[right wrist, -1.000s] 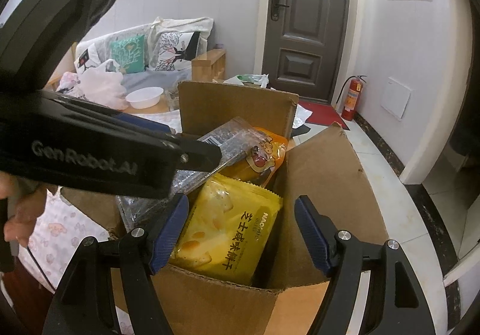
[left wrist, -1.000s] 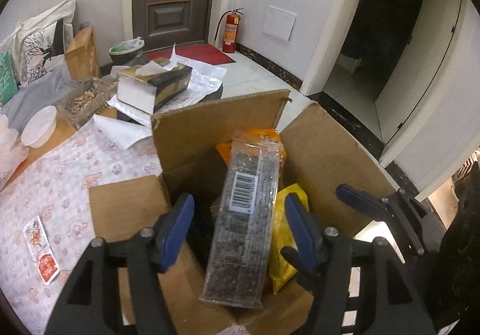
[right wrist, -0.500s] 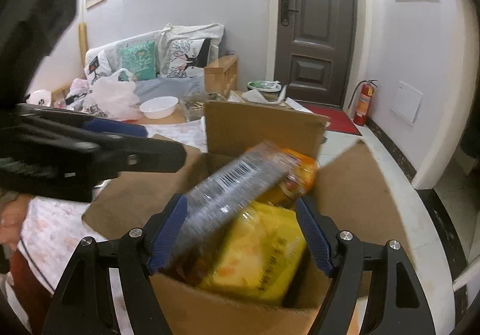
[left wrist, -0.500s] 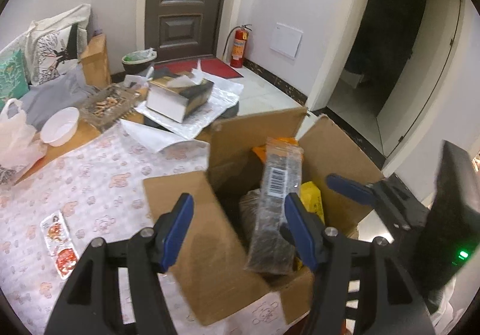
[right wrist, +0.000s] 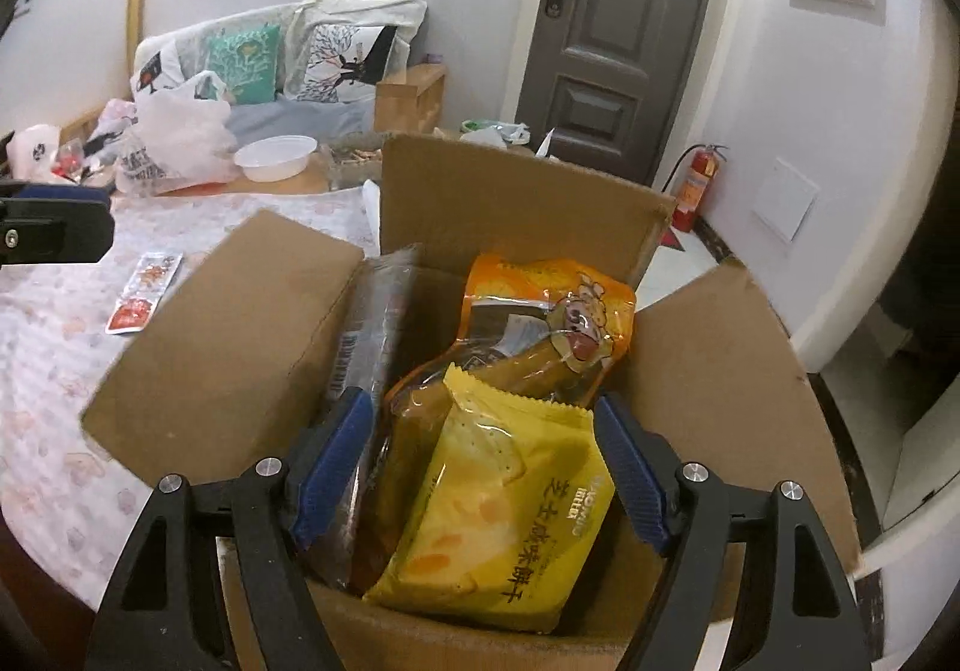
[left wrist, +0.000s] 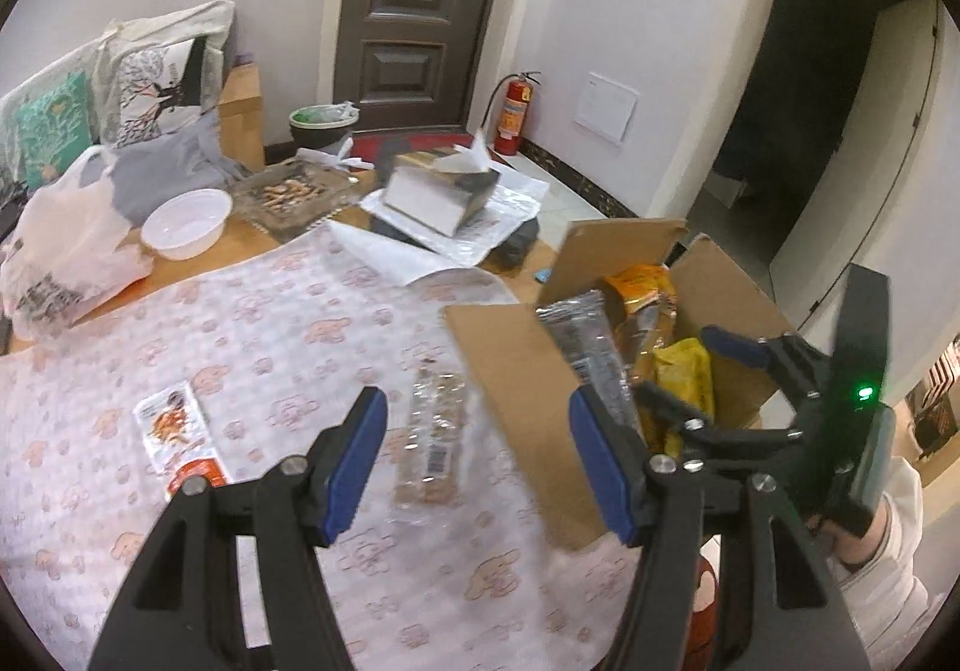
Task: Organize snacks
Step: 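Withdraw both grippers from the box back over the bed, then close the left gripper on the orange-white spicy-strip pouch while the right gripper grasps the clear rice bar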
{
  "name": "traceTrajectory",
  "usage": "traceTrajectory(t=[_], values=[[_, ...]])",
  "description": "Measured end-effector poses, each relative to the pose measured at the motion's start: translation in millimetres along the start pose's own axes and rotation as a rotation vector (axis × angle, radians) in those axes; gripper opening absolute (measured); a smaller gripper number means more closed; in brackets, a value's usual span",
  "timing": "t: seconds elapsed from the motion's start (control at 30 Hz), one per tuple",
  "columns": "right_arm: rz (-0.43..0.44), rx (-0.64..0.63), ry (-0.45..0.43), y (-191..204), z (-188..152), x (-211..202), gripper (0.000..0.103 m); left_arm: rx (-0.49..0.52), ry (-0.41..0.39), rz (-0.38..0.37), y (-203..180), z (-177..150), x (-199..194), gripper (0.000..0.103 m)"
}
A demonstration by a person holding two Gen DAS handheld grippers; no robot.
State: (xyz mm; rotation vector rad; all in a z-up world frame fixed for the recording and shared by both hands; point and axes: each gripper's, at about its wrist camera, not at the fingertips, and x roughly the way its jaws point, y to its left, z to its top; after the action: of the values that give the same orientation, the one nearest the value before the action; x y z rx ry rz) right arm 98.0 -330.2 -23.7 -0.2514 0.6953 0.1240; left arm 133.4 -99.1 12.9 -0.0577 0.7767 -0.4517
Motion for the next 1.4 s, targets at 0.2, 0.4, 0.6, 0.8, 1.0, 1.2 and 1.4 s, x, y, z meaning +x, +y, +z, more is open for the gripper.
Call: traceTrajectory(t=[0.2, 0.4, 0.6, 0.8, 1.0, 1.2, 1.4], values=[[0.088, -0.024, -0.11, 40, 20, -41, 0.073, -0.042, -0.03, 0.055, 44, -16, -24, 0.06], [0.288, -0.067, -0.146, 118, 37, -55, 0.073, -0.105, -0.056, 0.13, 100, -40, -51, 0.06], [0.389, -0.068, -0.076, 194, 30, -26, 0.073, -0.17, -0.034, 0.172, 153, -66, -54, 0.065], [0.366, 0.07, 0.045, 216, 17, 30, 0.073, -0.231, 0.033, 0.184, 184, -78, -21, 0.072], [0.139, 0.173, 0.149, 194, 11, 87, 0.074, -0.289, 0.13, 0.187, 199, -76, 37, 0.073], [0.032, 0.161, 0.201, 177, 0, 107, 0.077, -0.326, 0.186, 0.237, 210, -75, 81, 0.073], [-0.02, 0.14, 0.22, 175, 2, 121, 0.08, -0.314, 0.171, 0.258, 212, -74, 94, 0.072]])
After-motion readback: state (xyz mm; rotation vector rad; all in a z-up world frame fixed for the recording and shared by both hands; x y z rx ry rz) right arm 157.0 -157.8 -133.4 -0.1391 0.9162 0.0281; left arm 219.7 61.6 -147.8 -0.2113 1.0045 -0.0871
